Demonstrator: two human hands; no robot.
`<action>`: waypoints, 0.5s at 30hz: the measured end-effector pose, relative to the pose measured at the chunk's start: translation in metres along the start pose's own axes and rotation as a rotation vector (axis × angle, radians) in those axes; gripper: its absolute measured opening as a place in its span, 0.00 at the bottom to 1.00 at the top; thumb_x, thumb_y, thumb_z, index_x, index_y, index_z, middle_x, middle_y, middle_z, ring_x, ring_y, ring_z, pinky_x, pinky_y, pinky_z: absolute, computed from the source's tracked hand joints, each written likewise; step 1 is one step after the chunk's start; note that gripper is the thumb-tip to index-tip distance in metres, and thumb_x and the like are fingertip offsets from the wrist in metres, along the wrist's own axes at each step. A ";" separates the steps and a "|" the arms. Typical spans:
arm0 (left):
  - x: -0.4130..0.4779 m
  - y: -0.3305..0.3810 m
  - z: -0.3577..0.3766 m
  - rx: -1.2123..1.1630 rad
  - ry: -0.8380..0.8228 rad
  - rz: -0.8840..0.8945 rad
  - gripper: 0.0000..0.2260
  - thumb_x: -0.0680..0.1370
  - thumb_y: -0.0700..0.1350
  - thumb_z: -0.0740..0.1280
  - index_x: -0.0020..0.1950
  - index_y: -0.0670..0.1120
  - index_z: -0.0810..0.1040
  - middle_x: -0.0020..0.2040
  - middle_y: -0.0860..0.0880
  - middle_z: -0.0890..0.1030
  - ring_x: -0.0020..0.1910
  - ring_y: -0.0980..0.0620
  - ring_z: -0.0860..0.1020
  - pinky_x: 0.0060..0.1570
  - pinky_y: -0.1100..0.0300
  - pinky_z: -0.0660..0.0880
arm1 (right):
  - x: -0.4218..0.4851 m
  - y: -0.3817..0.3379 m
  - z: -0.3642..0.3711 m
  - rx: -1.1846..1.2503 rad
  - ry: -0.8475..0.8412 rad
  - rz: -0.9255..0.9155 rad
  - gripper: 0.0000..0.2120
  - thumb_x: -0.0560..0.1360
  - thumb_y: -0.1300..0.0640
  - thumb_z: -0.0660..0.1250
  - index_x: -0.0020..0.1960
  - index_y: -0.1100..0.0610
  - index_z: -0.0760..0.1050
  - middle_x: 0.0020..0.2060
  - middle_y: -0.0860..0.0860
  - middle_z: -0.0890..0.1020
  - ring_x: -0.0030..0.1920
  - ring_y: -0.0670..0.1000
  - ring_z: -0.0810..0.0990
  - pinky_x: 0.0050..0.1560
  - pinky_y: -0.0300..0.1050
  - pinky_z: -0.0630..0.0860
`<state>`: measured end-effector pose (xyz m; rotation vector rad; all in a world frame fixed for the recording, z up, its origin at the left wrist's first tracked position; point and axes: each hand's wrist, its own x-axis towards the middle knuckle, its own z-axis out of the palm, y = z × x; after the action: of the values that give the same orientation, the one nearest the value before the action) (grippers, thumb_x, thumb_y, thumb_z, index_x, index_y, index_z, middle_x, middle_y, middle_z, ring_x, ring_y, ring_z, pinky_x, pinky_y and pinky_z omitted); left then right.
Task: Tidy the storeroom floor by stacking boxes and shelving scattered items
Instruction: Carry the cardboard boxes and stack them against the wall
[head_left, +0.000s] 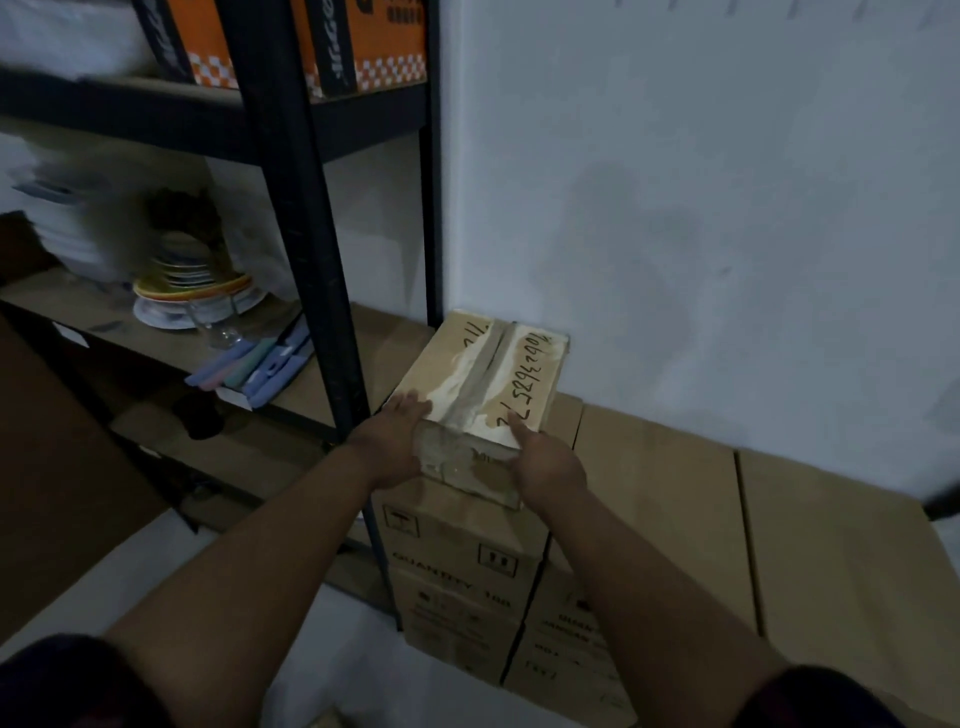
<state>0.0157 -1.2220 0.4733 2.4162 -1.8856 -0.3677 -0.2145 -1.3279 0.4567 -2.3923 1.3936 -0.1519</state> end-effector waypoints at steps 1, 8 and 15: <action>0.004 -0.001 0.002 -0.002 0.003 -0.002 0.43 0.79 0.52 0.71 0.84 0.50 0.45 0.84 0.49 0.43 0.82 0.48 0.43 0.78 0.52 0.56 | 0.003 0.001 -0.001 -0.013 0.001 -0.002 0.30 0.83 0.50 0.59 0.81 0.36 0.53 0.72 0.54 0.74 0.66 0.60 0.76 0.59 0.50 0.76; 0.011 -0.013 0.008 -0.067 0.034 0.014 0.43 0.77 0.50 0.72 0.84 0.53 0.47 0.84 0.52 0.43 0.82 0.50 0.41 0.78 0.51 0.59 | 0.007 0.000 0.009 -0.043 0.046 -0.011 0.28 0.85 0.52 0.55 0.81 0.35 0.52 0.72 0.55 0.73 0.65 0.60 0.77 0.58 0.51 0.76; 0.008 -0.005 0.002 -0.028 -0.055 0.020 0.49 0.76 0.59 0.73 0.83 0.49 0.42 0.83 0.48 0.38 0.82 0.45 0.38 0.80 0.47 0.53 | 0.000 -0.005 -0.004 -0.178 -0.022 0.021 0.32 0.84 0.52 0.56 0.81 0.34 0.44 0.65 0.57 0.79 0.60 0.59 0.80 0.51 0.52 0.78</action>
<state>0.0222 -1.2278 0.4696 2.3911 -1.9115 -0.4607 -0.2117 -1.3268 0.4618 -2.5122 1.4779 0.0046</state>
